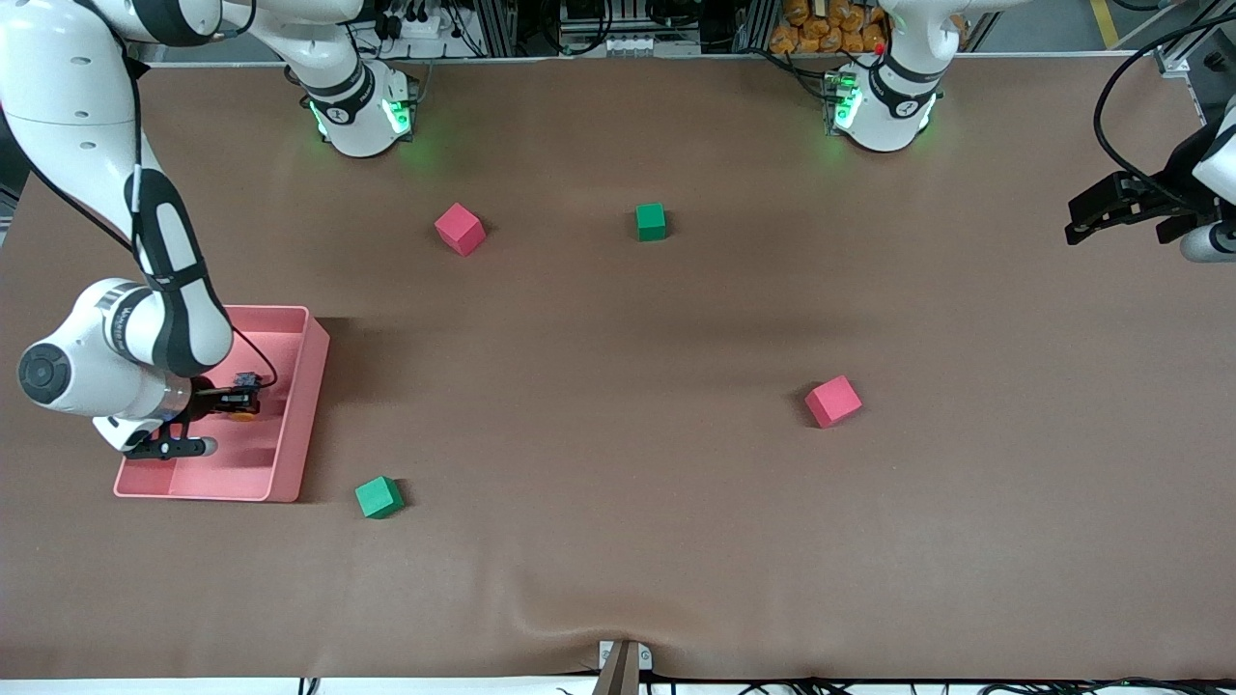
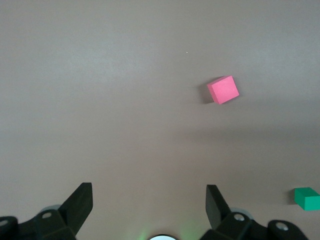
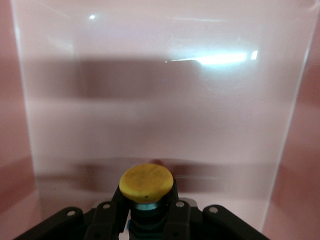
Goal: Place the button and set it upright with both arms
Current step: 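Lift the button out of the tray and carry it to mid-table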
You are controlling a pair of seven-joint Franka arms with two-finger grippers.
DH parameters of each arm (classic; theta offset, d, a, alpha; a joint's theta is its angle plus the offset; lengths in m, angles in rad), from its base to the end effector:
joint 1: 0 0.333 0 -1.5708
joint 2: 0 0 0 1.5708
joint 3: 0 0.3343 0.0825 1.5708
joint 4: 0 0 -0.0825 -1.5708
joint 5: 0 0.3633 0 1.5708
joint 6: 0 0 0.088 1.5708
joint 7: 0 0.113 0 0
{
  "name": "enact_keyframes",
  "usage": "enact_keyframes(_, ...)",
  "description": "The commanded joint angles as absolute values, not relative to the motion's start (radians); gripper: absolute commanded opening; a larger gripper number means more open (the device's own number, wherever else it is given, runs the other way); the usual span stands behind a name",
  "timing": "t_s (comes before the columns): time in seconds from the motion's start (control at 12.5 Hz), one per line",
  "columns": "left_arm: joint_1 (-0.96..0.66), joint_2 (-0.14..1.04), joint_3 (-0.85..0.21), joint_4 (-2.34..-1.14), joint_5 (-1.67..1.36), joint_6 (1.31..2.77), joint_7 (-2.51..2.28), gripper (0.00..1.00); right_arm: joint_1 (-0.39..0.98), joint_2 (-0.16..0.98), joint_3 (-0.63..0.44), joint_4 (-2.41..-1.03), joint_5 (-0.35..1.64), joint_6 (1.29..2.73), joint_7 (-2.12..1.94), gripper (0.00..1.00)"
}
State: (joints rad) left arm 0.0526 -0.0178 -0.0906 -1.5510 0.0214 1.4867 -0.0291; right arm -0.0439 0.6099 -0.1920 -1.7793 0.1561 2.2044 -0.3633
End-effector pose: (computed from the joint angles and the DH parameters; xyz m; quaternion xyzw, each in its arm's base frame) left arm 0.5189 -0.0177 0.6478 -0.9997 0.0038 0.0229 0.0123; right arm 0.6207 -0.1325 0.2295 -0.9961 -0.0241 0.0802 0.0276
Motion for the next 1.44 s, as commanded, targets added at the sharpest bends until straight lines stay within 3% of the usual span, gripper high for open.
enact_keyframes(0.0,0.064,-0.018,-0.094,-1.543,0.012,1.471,0.000,1.00,-0.049,0.610,-0.204,-1.565,0.178,1.900,-0.385,0.00)
enact_keyframes(0.4,0.067,-0.025,-0.095,-1.542,0.012,1.454,0.002,1.00,0.050,0.601,-0.190,-1.353,0.189,1.623,-0.198,0.00)
enact_keyframes(0.64,0.075,-0.026,-0.095,-1.542,0.012,1.445,0.012,1.00,0.165,0.612,-0.125,-1.276,0.268,1.624,0.095,0.00)
enact_keyframes(0.96,0.077,-0.026,-0.094,-1.542,0.012,1.445,0.015,1.00,0.375,0.705,-0.045,-1.243,0.268,1.894,0.365,0.00)
enact_keyframes(1.28,0.083,-0.023,-0.094,-1.539,0.008,1.447,0.020,1.00,0.486,0.877,0.084,-1.220,0.265,2.208,0.592,0.00)
enact_keyframes(1.36,0.083,-0.023,-0.094,-1.539,0.003,1.447,0.021,1.00,0.529,0.915,0.084,-1.183,0.262,2.220,0.595,0.00)
